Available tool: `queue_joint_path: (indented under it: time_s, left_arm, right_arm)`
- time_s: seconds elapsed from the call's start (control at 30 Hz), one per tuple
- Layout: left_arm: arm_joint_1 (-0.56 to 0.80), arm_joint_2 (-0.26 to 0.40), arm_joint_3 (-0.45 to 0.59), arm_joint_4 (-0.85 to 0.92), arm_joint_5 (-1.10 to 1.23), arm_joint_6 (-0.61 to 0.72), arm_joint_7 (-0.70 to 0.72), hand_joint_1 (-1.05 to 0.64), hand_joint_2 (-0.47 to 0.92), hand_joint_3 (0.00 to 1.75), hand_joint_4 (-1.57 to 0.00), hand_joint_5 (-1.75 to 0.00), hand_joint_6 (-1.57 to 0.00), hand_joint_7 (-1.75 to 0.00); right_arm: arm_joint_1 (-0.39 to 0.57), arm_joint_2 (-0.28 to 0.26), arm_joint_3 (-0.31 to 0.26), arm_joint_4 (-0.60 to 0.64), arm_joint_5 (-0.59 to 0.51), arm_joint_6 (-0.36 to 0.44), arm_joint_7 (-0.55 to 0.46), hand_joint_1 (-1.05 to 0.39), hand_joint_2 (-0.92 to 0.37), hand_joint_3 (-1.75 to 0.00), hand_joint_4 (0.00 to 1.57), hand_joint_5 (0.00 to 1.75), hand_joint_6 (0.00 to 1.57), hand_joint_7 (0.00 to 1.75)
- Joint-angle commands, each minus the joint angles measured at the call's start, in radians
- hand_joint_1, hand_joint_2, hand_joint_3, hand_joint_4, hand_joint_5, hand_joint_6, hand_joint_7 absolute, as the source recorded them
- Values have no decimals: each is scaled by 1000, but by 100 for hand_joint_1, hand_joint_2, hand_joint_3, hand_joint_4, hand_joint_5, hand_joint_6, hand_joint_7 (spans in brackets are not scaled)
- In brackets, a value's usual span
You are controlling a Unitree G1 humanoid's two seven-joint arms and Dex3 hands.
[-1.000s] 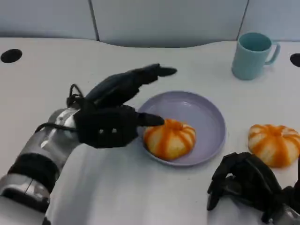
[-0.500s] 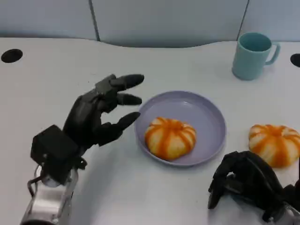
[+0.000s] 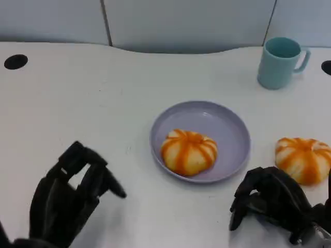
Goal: Grasp the bread from the table and place it into the plate.
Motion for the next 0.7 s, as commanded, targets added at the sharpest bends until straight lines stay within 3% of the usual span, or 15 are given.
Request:
queue_joint_path:
  time_s: [0.03, 0.27, 0.7]
  left_arm:
    - [43, -7, 21, -9, 20, -28, -20, -51, 92, 45, -83, -175, -50, -175]
    - [30, -18, 51, 113, 44, -124, -112, -52, 92, 39, -85, -175, -59, -175]
    - [-6, -50, 66, 207, 49, -177, -166, -50, 92, 32, -87, -175, -61, -175]
  right_arm:
    - [9, -22, -7, -12, -10, 3, -17, -105, -53, -1, 157, 57, 157, 35]
    - [10, -28, -10, -12, -5, 1, -7, -105, -54, 0, 157, 59, 157, 36]
    - [3, -49, -15, 20, -7, -27, 10, -105, -55, -1, 157, 58, 157, 35]
